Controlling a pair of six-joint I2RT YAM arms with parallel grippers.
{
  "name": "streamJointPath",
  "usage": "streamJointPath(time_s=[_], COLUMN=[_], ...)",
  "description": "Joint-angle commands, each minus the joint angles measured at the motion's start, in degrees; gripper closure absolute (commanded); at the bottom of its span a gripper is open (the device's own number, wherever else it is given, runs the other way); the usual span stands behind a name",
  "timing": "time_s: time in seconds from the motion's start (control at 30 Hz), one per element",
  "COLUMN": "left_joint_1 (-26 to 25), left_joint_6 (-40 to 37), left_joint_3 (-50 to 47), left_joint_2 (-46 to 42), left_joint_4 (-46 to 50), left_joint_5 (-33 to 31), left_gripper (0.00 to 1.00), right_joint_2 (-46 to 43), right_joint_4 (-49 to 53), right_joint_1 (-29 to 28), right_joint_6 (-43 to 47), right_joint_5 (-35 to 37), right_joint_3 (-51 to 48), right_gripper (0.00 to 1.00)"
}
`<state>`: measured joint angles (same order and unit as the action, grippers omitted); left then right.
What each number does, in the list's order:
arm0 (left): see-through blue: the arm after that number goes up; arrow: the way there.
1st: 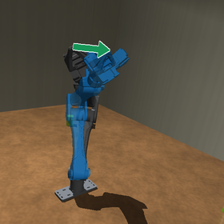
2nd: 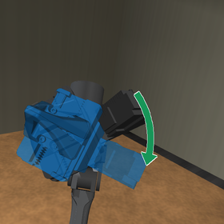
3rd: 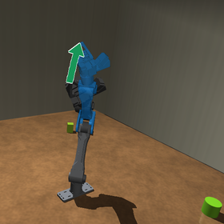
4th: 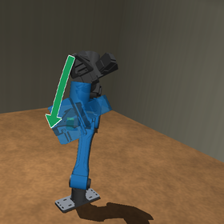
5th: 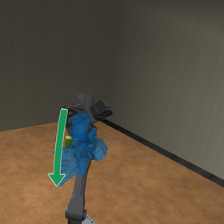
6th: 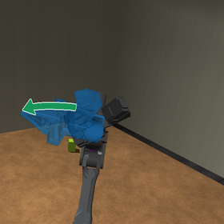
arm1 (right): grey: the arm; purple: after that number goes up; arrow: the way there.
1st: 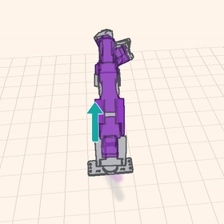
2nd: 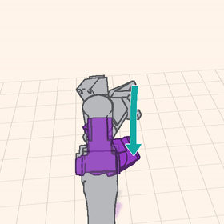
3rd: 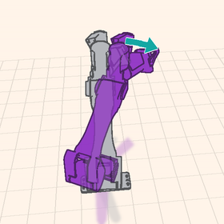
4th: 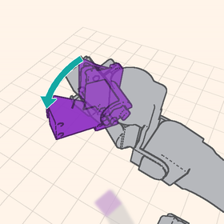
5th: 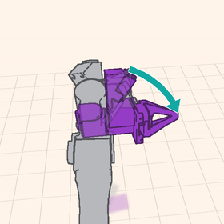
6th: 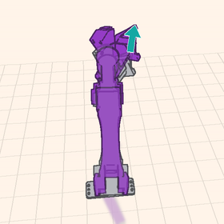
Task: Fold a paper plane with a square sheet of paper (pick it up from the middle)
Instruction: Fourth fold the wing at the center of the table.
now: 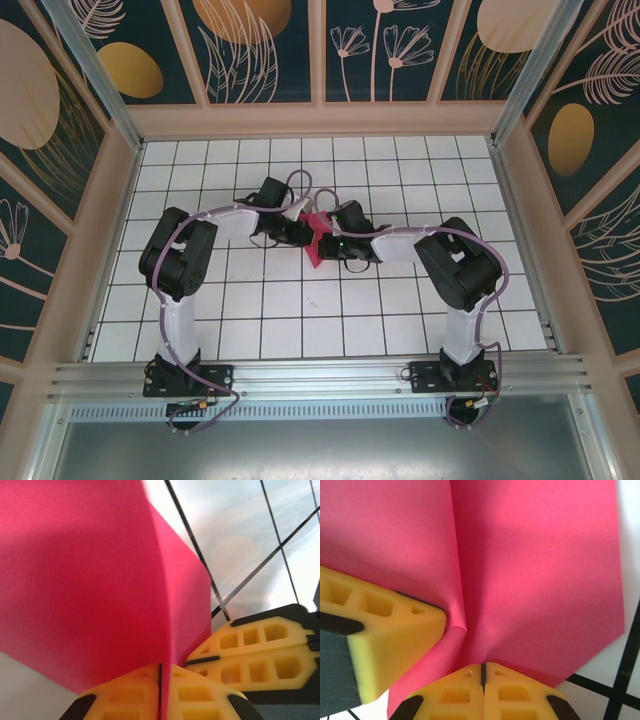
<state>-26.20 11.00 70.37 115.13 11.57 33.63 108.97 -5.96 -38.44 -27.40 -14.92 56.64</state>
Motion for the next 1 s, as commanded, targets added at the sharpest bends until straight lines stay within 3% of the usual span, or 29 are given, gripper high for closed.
streamJointPath(time_s=[0.0,0.27,0.7,0.97], left_joint_1=[0.6,0.5,1.3,1.3], left_joint_6=[-3.6,-3.0,-4.6,-5.2], left_joint_3=[2.6,2.6,2.0,0.0], left_joint_2=[1.5,2.8,2.5,3.2], left_joint_4=[2.9,5.1,4.2,1.5], left_joint_5=[3.2,5.2,3.1,3.5], left_gripper=[0.89,0.84,0.91,0.9], right_joint_2=[3.5,2.8,3.3,2.9], right_joint_4=[7.4,7.3,7.5,7.0], right_joint_1=[0.4,1.4,1.7,1.9], right_joint_6=[2.8,5.8,7.4,6.6], right_joint_5=[4.1,3.0,2.7,0.7], right_joint_3=[-0.8,-0.2,0.7,1.4], right_gripper=[1.0,1.0,1.0,1.0])
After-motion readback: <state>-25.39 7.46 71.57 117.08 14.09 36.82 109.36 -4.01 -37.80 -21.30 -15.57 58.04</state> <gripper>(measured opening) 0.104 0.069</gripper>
